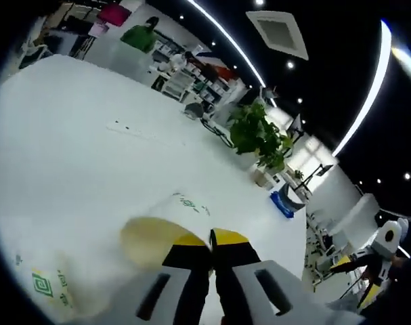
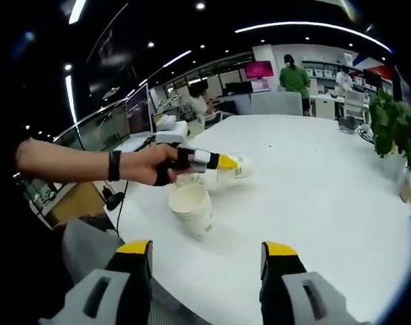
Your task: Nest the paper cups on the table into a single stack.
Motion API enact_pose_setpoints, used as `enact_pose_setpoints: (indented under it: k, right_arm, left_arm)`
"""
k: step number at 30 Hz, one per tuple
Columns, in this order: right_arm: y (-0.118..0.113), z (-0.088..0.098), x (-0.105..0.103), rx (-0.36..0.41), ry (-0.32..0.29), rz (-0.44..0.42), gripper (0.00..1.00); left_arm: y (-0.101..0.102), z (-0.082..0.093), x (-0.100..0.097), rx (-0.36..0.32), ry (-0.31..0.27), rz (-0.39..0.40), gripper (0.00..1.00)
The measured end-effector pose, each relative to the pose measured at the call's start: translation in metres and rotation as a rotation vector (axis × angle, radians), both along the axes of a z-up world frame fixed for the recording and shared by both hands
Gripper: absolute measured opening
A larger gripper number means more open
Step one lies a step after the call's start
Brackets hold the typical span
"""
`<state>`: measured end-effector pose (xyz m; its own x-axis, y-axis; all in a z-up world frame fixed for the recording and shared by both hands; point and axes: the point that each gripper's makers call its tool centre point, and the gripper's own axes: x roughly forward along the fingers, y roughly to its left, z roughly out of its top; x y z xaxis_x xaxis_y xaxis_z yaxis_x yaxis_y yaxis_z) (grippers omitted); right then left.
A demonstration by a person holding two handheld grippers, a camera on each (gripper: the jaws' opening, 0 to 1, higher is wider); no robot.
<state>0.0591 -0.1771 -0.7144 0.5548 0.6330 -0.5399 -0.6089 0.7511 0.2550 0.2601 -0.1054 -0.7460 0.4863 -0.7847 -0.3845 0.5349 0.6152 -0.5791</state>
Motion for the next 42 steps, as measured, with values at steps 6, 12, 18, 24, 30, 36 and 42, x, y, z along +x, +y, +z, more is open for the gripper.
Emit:
enact_pose_setpoints:
  k: [6, 12, 18, 24, 30, 36, 42]
  right_arm:
    - [-0.002, -0.003, -0.002, -0.003, -0.004, 0.009, 0.65]
    - [-0.003, -0.006, -0.004, -0.004, -0.006, 0.023, 0.65]
    - [-0.002, -0.008, -0.003, 0.000, -0.011, 0.034, 0.65]
    - [0.003, -0.004, -0.002, -0.003, -0.023, 0.049, 0.65]
    - [0.005, -0.005, 0.002, 0.004, -0.028, 0.067, 0.65]
    - [0.009, -0.006, 0.001, 0.010, -0.029, 0.079, 0.65]
    - [0.014, -0.009, -0.002, 0.011, -0.021, 0.096, 0.65]
  left_arm:
    - [0.010, 0.007, -0.014, 0.084, -0.049, -0.047, 0.00]
    - [0.022, 0.017, -0.025, 0.179, -0.104, -0.105, 0.00]
    - [0.028, 0.029, -0.048, 0.220, -0.107, -0.126, 0.00]
    - [0.037, 0.039, -0.056, 0.253, -0.125, -0.133, 0.00]
    - [0.044, 0.046, -0.064, 0.281, -0.128, -0.143, 0.00]
    - [0.045, 0.049, -0.083, 0.329, -0.144, -0.181, 0.00]
    - [0.046, 0.051, -0.107, 0.366, -0.153, -0.211, 0.00]
